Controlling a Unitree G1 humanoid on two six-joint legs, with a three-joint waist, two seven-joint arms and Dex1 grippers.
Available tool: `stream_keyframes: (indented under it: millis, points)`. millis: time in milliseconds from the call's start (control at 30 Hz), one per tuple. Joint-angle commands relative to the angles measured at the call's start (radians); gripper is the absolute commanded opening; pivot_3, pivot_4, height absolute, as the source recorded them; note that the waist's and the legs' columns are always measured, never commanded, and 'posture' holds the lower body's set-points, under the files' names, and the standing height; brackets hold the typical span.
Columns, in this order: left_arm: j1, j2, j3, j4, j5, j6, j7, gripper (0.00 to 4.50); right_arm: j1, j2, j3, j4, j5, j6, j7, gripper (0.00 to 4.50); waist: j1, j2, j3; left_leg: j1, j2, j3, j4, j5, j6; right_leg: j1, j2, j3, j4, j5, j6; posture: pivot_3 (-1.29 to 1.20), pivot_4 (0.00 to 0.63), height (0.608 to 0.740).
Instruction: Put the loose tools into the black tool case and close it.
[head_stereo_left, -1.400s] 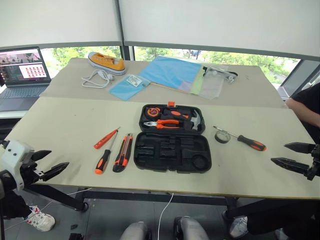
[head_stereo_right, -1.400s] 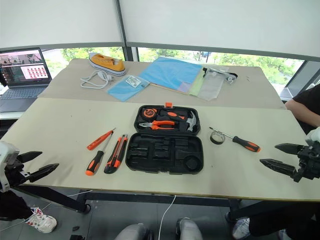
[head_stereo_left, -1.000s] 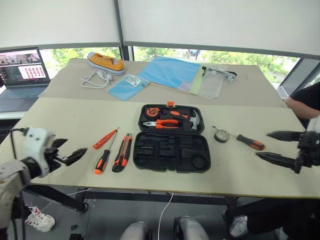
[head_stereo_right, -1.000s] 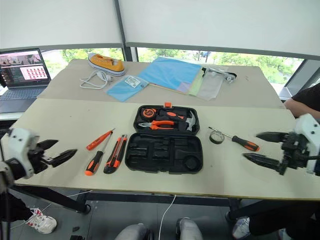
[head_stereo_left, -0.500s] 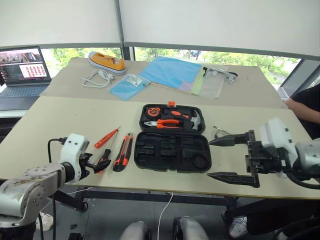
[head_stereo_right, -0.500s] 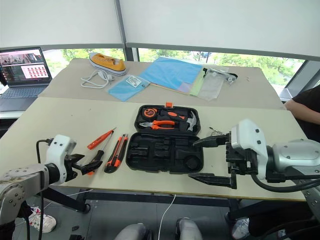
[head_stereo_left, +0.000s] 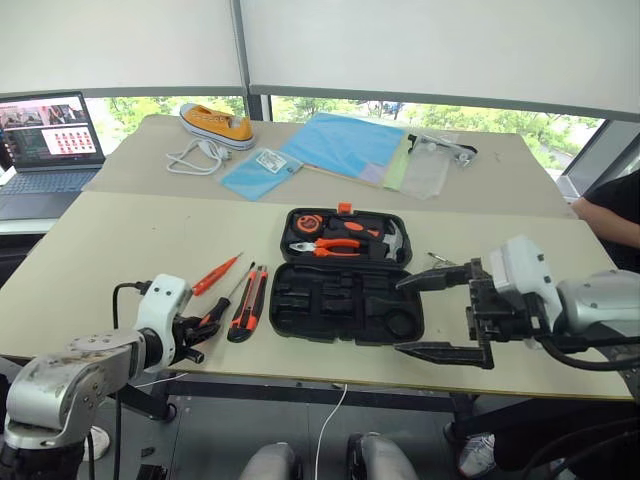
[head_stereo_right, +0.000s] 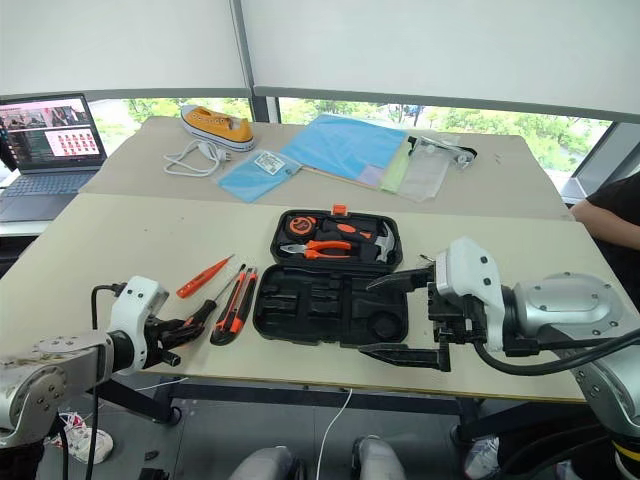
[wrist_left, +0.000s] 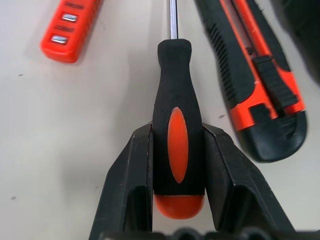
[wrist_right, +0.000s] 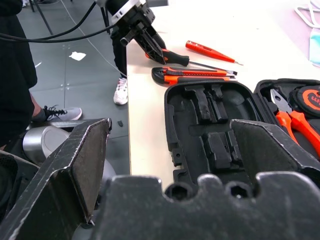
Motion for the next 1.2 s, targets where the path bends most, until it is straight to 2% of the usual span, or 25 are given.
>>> stream_keyframes:
  millis: [33,167,267,367,500,600,700,800,933,1200]
  points:
    - [-0.053,0.058,0.036,0.018,0.003,-0.062,-0.055,0.88,0.019,-0.001,-0.031,-0.006,0.0,-0.013,-0.003,4.5,-0.001,-0.001,0.0,0.0,0.0,0.0,0.0,0.0,0.0,0.0,0.0,0.0,0.0,0.0,0.0,0.0,0.15,0.718]
    - [-0.138,0.184,-0.041,0.039,0.008,-0.18,-0.221,0.88,0.04,0.01,-0.045,0.051,-0.011,-0.008,-0.026,4.5,0.001,-0.002,0.001,-0.001,0.0,0.0,0.001,0.0,0.0,0.0,0.0,-0.001,0.0,0.0,0.0,0.0,0.15,0.718]
    - [-0.226,0.287,-0.161,0.114,0.086,-0.421,-0.442,0.88,0.061,0.013,-0.05,0.068,-0.028,-0.02,-0.035,4.5,0.001,-0.002,0.001,-0.001,-0.001,0.0,0.002,0.0,0.0,0.0,-0.001,-0.001,0.0,0.0,0.0,0.0,0.15,0.718]
    - [-0.338,0.311,-0.303,0.232,0.188,-0.666,-0.639,0.88,0.075,0.025,-0.049,0.071,-0.039,-0.025,-0.045,4.5,0.0,-0.001,0.001,-0.002,-0.001,0.0,0.002,0.0,0.0,0.0,0.0,-0.001,-0.001,0.0,0.0,0.0,0.15,0.718]
    - [-0.568,0.201,-0.532,0.512,0.387,-0.97,-0.809,0.88,0.086,0.046,-0.049,0.07,-0.061,-0.033,-0.076,4.5,0.004,-0.001,0.001,-0.003,-0.001,0.0,0.002,0.004,0.007,0.0,0.0,-0.003,0.0,0.0,-0.001,0.0,0.15,0.718]
    - [-0.732,0.028,-0.63,0.76,0.469,-1.133,-0.869,0.88,0.083,0.082,-0.043,0.098,-0.098,-0.03,-0.141,4.5,0.009,-0.002,0.001,-0.005,-0.001,0.0,0.004,0.005,0.008,0.0,0.0,-0.004,-0.001,0.001,0.0,0.0,0.15,0.718]
    - [-0.823,-0.069,-0.673,0.951,0.542,-1.263,-0.906,0.88,0.091,0.106,-0.05,0.079,-0.1,-0.014,-0.173,4.5,0.004,-0.002,0.001,-0.011,0.0,-0.001,0.012,0.003,0.012,-0.001,0.0,-0.007,-0.001,0.002,0.001,0.0,0.15,0.718]
    - [-0.888,-0.145,-0.682,1.075,0.577,-1.318,-0.911,0.88,0.093,0.121,-0.059,0.06,-0.088,0.005,-0.204,4.5,-0.015,-0.002,0.002,-0.014,0.001,-0.001,0.015,0.001,0.015,-0.003,0.0,-0.007,-0.001,0.002,0.002,0.0,0.15,0.718]
    - [-0.948,-0.197,-0.694,1.213,0.648,-1.365,-0.901,0.88,0.111,0.126,-0.075,0.032,-0.075,0.019,-0.229,4.5,-0.015,-0.002,0.002,-0.023,0.001,-0.001,0.019,0.001,0.017,-0.01,0.0,-0.012,0.0,0.002,0.002,0.0,0.15,0.718]
    - [-0.965,-0.215,-0.667,1.294,0.685,-1.426,-0.935,0.88,0.149,0.131,-0.093,0.01,-0.076,0.017,-0.249,4.5,-0.012,-0.002,0.002,-0.023,0.001,-0.001,0.02,-0.001,0.02,-0.01,-0.001,-0.012,0.0,0.003,0.004,0.0,0.15,0.718]
